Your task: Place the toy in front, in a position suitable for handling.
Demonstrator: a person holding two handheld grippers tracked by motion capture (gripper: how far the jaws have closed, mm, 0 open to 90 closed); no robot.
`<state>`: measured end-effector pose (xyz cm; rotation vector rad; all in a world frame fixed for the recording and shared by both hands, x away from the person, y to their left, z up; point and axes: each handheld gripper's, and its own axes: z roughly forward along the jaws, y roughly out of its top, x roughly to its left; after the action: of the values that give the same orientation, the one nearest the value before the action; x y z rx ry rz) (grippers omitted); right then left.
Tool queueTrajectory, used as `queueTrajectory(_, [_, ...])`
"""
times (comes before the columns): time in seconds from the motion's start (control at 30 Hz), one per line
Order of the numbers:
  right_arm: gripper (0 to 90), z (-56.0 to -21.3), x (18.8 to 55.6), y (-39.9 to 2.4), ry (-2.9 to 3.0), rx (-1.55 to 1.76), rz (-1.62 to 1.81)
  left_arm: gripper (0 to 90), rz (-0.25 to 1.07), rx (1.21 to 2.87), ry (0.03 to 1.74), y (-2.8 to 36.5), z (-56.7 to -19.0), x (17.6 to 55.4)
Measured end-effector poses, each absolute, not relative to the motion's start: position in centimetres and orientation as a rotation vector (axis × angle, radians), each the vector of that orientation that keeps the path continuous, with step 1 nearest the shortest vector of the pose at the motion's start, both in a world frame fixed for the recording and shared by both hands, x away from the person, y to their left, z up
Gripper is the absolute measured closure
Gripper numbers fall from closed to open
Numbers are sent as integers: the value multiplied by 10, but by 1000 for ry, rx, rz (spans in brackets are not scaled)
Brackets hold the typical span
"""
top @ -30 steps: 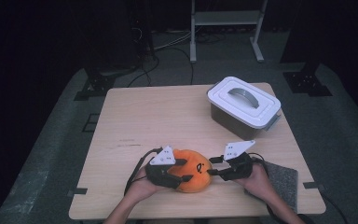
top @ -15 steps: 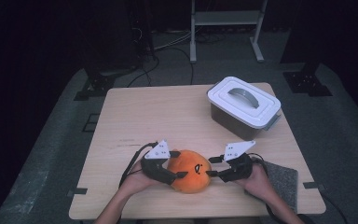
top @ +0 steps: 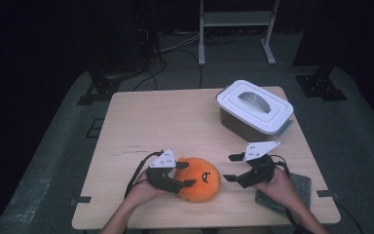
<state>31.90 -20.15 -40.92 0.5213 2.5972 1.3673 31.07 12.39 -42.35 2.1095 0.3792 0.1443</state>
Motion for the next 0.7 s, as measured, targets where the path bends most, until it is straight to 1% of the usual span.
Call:
queueTrajectory(0.4, [225,-382,323,-233,2526,589,1363,336,148,2101,377,125,-426,310])
queueTrajectory(0.7, [215,-367,330,-245,2489,610,1368,331,158,2106,371,123,-426,309])
